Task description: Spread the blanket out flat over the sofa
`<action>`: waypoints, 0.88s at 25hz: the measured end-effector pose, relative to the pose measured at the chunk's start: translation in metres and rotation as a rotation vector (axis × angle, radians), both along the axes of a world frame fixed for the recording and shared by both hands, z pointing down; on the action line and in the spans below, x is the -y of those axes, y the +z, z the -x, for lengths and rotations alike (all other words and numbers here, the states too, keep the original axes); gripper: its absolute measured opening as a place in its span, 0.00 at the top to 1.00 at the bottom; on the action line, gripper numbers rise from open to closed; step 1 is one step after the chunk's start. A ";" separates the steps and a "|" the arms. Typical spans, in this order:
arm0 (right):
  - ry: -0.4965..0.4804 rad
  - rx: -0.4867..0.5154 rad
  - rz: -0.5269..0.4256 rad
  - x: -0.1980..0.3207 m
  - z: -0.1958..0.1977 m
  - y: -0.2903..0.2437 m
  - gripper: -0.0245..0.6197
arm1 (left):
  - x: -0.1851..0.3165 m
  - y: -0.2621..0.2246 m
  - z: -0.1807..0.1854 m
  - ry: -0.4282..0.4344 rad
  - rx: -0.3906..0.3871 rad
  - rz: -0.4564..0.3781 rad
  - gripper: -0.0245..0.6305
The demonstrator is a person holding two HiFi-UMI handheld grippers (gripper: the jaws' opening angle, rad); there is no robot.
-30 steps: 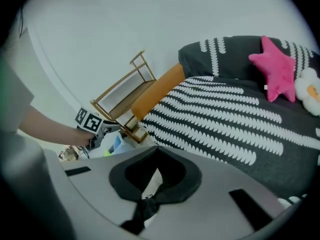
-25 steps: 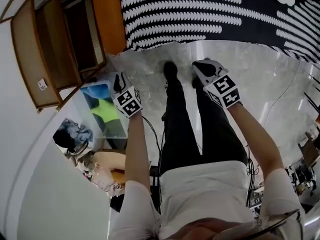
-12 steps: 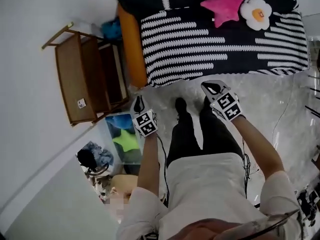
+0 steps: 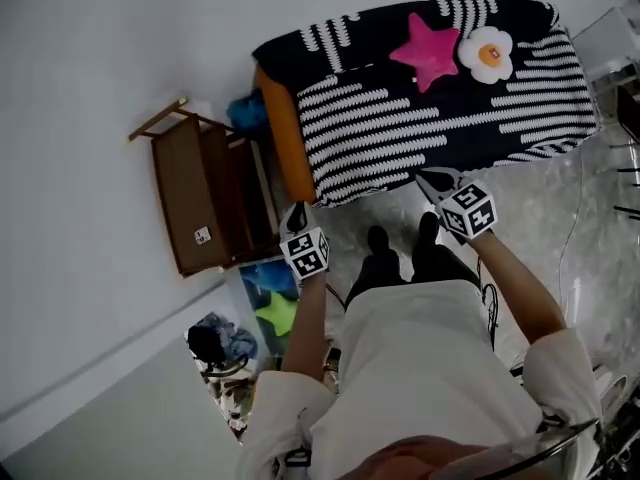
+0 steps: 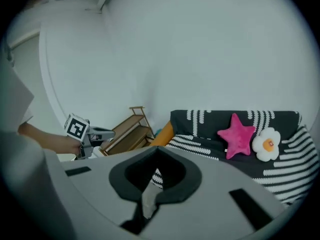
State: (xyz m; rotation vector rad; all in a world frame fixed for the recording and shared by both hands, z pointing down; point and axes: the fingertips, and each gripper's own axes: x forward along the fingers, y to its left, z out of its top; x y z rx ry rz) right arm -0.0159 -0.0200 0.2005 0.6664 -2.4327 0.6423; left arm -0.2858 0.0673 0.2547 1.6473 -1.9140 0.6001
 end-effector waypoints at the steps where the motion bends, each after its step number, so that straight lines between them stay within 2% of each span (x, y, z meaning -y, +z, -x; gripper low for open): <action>1: 0.011 0.004 -0.014 0.000 -0.003 -0.012 0.96 | 0.000 -0.010 -0.004 0.018 -0.006 -0.008 0.90; 10: 0.112 0.043 -0.146 -0.002 -0.029 -0.095 0.96 | 0.009 -0.099 -0.039 0.175 -0.057 -0.122 0.92; 17: 0.153 0.081 -0.224 -0.010 -0.059 -0.137 0.96 | 0.014 -0.167 -0.068 0.239 -0.076 -0.233 0.93; 22: 0.149 0.138 -0.244 -0.005 -0.085 -0.165 0.96 | 0.023 -0.208 -0.107 0.317 -0.123 -0.294 0.93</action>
